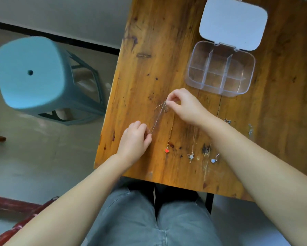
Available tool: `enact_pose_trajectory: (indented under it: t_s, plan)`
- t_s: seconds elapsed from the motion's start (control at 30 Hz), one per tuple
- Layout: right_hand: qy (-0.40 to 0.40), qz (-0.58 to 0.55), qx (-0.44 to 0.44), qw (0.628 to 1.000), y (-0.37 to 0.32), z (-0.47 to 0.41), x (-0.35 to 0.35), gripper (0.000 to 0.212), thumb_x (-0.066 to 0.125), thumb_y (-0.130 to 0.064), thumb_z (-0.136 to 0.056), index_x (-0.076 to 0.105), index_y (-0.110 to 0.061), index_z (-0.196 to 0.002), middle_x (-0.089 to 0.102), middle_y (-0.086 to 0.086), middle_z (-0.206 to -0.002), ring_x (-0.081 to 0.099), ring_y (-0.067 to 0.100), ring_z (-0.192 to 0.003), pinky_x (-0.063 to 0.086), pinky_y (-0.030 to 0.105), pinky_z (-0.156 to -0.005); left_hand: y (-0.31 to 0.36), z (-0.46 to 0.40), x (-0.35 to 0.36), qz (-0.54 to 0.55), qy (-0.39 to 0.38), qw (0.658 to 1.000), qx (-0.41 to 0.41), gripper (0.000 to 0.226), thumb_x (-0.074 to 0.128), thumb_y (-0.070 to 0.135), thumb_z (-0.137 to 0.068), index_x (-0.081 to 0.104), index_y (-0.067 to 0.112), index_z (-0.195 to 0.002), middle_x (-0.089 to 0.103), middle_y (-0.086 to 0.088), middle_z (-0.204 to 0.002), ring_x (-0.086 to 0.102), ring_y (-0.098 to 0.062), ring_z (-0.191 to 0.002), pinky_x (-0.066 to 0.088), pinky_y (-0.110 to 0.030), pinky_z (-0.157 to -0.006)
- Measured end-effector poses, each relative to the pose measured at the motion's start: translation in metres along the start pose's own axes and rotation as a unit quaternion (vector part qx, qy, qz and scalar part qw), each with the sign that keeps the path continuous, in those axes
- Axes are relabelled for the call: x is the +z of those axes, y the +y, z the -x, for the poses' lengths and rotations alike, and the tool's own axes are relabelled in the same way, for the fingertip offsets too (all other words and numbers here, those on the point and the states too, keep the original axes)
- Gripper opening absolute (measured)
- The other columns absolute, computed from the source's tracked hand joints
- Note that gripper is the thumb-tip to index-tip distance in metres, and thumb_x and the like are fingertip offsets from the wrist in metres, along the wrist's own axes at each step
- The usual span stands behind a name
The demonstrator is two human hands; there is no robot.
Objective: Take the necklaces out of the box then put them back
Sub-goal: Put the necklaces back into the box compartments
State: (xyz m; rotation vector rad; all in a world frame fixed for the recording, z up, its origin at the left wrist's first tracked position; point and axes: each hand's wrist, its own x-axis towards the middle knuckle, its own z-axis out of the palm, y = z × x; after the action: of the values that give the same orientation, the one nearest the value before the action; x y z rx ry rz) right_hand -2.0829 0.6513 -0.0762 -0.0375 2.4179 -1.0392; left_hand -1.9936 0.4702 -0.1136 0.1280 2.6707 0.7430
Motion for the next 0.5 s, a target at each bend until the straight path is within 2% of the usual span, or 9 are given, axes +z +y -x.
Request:
enact_pose_trajectory:
  t_s: [0.07,0.13,0.23,0.3,0.37,0.43,0.5]
  plan:
    - [-0.001,-0.214,0.055,0.975,0.001,0.011,-0.021,0.011,0.055,-0.018,-0.094,0.058,-0.022,-0.084,0.059,0.001,-0.117,0.059,0.014,-0.105,0.05,0.032,-0.091,0.014,-0.017,-0.011,0.072,0.027,0.997,0.0,0.01,0.06,0.02,-0.088,0.058,0.011,-0.083,0.056,-0.002,-0.085,0.051,-0.016,-0.079,0.047,-0.028,-0.069]
    - [0.009,-0.404,0.087,0.911,0.004,0.021,-0.045,0.013,0.053,-0.012,-0.095,0.059,-0.017,-0.085,0.061,0.004,-0.122,0.06,0.016,-0.114,0.05,0.034,-0.096,0.038,-0.042,-0.022,0.142,0.04,0.989,0.007,0.01,0.06,0.018,-0.087,0.056,0.013,-0.079,0.058,0.002,-0.078,0.052,-0.015,-0.074,0.043,-0.025,-0.066]
    - [0.072,-0.562,0.098,0.818,0.01,0.03,-0.082,0.01,0.05,-0.007,-0.095,0.055,-0.012,-0.088,0.067,0.011,-0.115,0.065,0.024,-0.108,0.052,0.036,-0.094,0.082,-0.083,-0.04,0.227,0.043,0.972,0.03,0.013,0.061,0.02,-0.086,0.054,0.017,-0.075,0.055,0.012,-0.067,0.05,-0.005,-0.063,0.037,-0.011,-0.058]
    - [0.131,-0.574,0.108,0.801,0.013,0.024,-0.103,0.006,0.051,-0.005,-0.094,0.054,-0.009,-0.091,0.069,0.015,-0.106,0.069,0.027,-0.1,0.055,0.037,-0.09,0.11,-0.112,-0.049,0.245,0.057,0.966,0.058,0.014,0.06,0.02,-0.087,0.053,0.018,-0.075,0.053,0.013,-0.065,0.048,-0.003,-0.06,0.037,-0.007,-0.056]
    - [0.181,-0.537,0.134,0.813,0.015,0.011,-0.117,0.004,0.052,-0.005,-0.094,0.055,-0.007,-0.096,0.069,0.015,-0.104,0.072,0.024,-0.093,0.057,0.037,-0.086,0.13,-0.139,-0.053,0.237,0.067,0.967,0.07,0.012,0.059,0.019,-0.088,0.053,0.017,-0.078,0.052,0.013,-0.068,0.048,-0.003,-0.062,0.037,-0.007,-0.055]
    - [0.2,-0.509,0.155,0.823,0.016,-0.007,-0.124,0.008,0.053,-0.005,-0.094,0.056,-0.007,-0.101,0.068,0.015,-0.107,0.072,0.022,-0.093,0.057,0.037,-0.085,0.142,-0.164,-0.051,0.215,0.072,0.972,0.062,0.009,0.057,0.019,-0.09,0.053,0.017,-0.083,0.055,0.008,-0.076,0.051,-0.006,-0.067,0.037,-0.009,-0.057]
    - [0.203,-0.499,0.167,0.826,0.017,-0.026,-0.125,0.011,0.052,-0.004,-0.094,0.056,-0.005,-0.104,0.067,0.015,-0.107,0.071,0.022,-0.094,0.057,0.036,-0.084,0.146,-0.183,-0.045,0.185,0.072,0.978,0.058,0.003,0.055,0.017,-0.092,0.055,0.015,-0.089,0.06,0.002,-0.086,0.056,-0.012,-0.077,0.044,-0.016,-0.064]
